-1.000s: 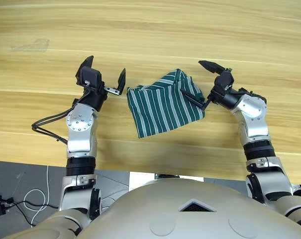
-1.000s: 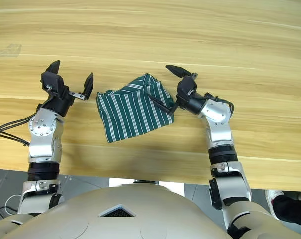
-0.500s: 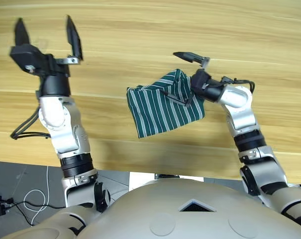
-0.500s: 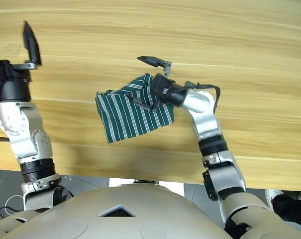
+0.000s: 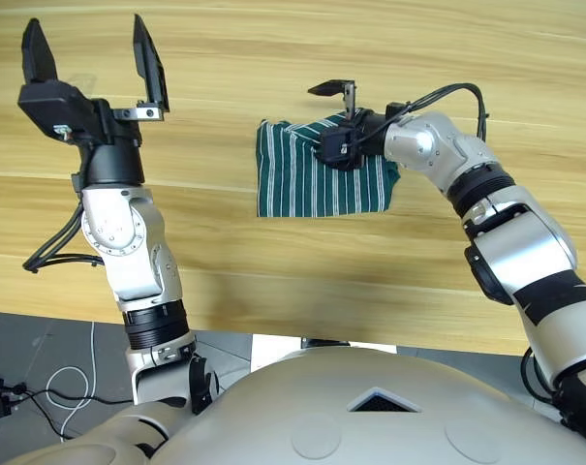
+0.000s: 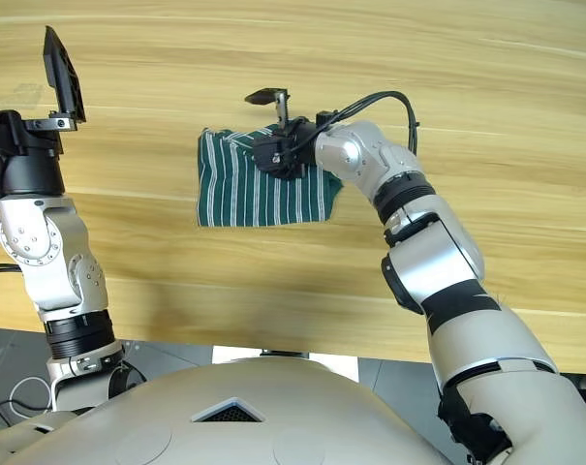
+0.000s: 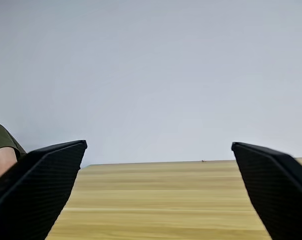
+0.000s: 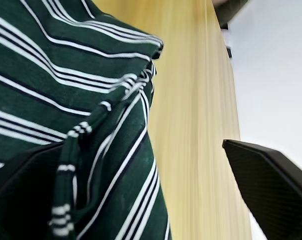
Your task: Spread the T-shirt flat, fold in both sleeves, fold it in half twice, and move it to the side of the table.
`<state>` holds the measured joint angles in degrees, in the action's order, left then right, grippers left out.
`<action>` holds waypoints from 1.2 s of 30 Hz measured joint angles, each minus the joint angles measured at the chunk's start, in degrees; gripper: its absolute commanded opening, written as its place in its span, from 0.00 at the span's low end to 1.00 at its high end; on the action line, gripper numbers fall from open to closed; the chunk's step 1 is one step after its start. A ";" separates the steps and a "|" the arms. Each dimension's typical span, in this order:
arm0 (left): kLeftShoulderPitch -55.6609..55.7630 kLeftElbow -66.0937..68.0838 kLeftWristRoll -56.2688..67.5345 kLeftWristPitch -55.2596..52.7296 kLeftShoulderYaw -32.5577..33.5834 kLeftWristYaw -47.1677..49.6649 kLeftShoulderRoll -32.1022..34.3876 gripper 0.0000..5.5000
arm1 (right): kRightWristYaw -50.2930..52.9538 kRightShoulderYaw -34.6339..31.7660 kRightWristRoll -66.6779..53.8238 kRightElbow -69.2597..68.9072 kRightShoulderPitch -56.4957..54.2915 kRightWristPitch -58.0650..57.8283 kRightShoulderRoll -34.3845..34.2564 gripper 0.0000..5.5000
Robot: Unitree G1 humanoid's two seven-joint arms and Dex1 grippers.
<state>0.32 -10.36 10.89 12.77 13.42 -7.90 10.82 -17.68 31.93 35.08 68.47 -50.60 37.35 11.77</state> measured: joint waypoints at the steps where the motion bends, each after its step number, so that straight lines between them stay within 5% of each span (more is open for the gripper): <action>1: -0.16 0.00 -0.01 0.00 -0.18 -0.04 -0.11 0.98 | 0.51 -0.17 -0.04 1.13 -0.11 -0.48 0.06 0.98; 4: -0.94 -0.17 -0.05 0.00 -0.59 -0.09 -0.27 0.98 | 3.95 -2.22 -1.69 3.74 0.65 -3.89 2.73 0.98; 11: -4.14 -2.30 -0.12 0.00 -0.79 0.29 -0.53 0.98 | 15.20 -13.68 -10.70 6.19 13.59 -13.81 26.62 0.98; 16: -5.31 -2.46 -1.80 0.00 -1.52 0.37 -0.69 0.98 | 23.85 -18.60 -14.08 6.46 24.88 -15.81 34.82 0.98; 24: -5.23 -0.42 -2.36 0.05 -3.63 0.67 -1.91 0.98 | 34.56 -20.82 -14.51 6.70 26.24 -18.34 32.73 0.98; 30: -4.06 -0.12 -3.99 0.20 -4.21 1.08 -2.07 0.98 | 43.13 -23.47 -14.57 2.12 22.69 -1.03 30.75 0.98; 36: -2.31 -6.03 -4.94 -1.28 -4.84 3.14 -2.85 0.98 | 43.74 -25.56 -17.64 -20.84 20.68 17.86 22.88 0.98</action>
<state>-1.99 -16.39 5.94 11.49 8.58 -4.76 7.97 26.06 6.37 17.43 47.63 -29.92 55.20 34.65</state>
